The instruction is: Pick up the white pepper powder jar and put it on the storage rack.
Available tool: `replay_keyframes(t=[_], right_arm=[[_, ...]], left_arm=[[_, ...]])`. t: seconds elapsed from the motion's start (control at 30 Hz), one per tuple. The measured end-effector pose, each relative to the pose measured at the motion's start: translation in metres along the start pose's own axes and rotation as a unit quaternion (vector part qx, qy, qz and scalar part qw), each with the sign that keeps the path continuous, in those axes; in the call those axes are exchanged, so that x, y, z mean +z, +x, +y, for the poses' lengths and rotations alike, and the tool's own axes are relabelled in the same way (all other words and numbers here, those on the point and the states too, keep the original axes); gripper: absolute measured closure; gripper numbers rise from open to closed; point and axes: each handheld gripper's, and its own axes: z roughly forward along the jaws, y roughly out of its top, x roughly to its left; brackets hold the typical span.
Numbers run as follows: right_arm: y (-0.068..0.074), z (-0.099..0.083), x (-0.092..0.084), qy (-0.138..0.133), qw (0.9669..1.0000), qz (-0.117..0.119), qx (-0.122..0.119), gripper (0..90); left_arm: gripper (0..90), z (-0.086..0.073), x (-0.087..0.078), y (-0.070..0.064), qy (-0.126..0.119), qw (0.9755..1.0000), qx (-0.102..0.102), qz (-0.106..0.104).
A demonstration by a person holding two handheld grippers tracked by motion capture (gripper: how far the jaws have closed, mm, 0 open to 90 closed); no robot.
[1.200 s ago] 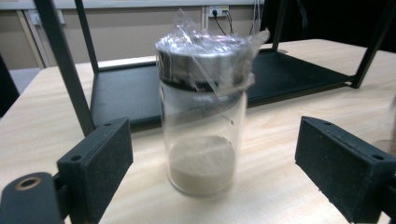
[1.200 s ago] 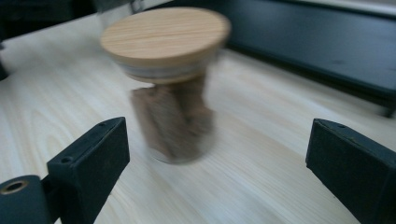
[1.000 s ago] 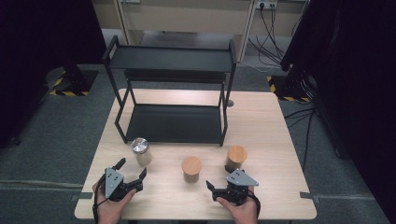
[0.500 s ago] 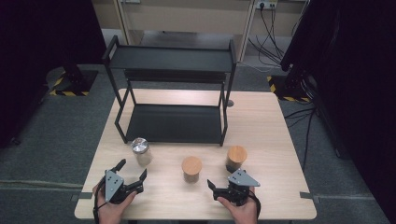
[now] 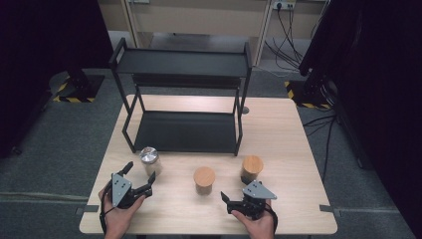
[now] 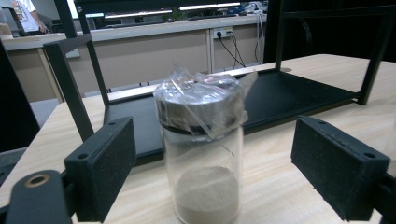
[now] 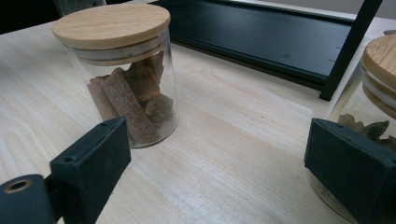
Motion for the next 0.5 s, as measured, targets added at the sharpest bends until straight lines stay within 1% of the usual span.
replay_keyframes(t=[0.2,0.33,0.5], right_arm=[[0.0,0.0,0.0,0.001,1.0,0.001,0.0,7.4],[0.0,0.0,0.0,0.0,1.0,0.001,-0.001,7.4],[0.0,0.0,0.0,0.0,1.0,0.001,-0.001,7.4]], left_arm=[[15.4,0.003,0.012,0.002,0.001,1.0,0.003,-0.002],[15.9,0.005,0.02,0.004,0.003,1.0,0.004,0.004],[15.9,0.006,0.026,0.005,0.006,0.9999,0.006,0.007]])
